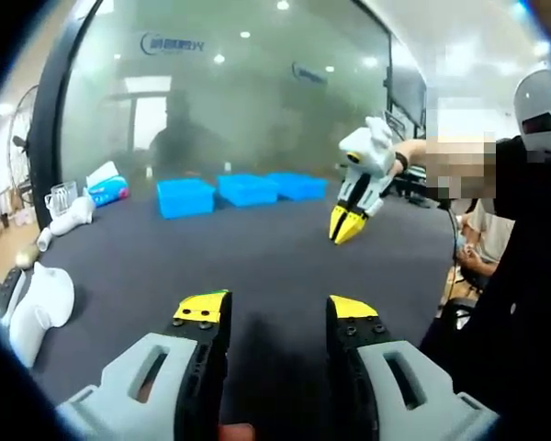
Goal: Sort the screws, nuts, and washers into the corresponding bins
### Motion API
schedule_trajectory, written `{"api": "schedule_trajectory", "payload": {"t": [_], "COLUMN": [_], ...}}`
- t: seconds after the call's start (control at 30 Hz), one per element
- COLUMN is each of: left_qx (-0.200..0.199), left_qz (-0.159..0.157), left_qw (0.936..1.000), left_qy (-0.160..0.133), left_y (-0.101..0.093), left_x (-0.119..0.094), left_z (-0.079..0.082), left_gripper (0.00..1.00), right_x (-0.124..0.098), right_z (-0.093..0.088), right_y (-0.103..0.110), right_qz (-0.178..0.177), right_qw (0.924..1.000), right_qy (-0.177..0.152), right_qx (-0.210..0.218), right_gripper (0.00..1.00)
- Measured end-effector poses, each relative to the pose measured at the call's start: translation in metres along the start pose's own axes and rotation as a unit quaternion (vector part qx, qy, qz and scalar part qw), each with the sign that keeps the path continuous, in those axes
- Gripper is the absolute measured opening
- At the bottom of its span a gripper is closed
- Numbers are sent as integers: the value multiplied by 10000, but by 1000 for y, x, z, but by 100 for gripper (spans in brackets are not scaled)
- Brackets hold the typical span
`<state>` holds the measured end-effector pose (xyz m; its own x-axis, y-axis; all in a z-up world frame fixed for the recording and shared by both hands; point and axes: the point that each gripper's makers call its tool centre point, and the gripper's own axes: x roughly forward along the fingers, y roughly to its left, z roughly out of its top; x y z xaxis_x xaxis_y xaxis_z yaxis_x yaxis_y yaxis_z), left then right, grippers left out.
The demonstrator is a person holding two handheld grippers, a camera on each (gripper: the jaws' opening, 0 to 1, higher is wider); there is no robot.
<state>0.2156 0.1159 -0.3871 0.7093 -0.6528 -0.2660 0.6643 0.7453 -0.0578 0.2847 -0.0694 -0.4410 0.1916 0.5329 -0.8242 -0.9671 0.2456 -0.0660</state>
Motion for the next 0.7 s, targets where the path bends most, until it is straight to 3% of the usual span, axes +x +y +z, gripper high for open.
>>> {"api": "schedule_trajectory", "payload": {"t": [0.37,0.53,0.7], "left_qx": [-35,-68,-91], "left_qz": [87,175,255], "left_qw": [9999,9997,9992], "left_qy": [-75,-177,-279], "left_y": [5,11,16], "left_x": [-2,-2,-3], "left_z": [2,7,13], "left_gripper": [40,39,39], "right_x": [-5,-15,-31], "right_z": [-2,-2,1], "right_y": [0,-1,-6], "right_qz": [-93,-259,-584], "right_qw": [9995,9969,9895], "right_qy": [-267,-643,-1172], "right_qx": [115,365,610], "right_gripper": [3,3,3]}}
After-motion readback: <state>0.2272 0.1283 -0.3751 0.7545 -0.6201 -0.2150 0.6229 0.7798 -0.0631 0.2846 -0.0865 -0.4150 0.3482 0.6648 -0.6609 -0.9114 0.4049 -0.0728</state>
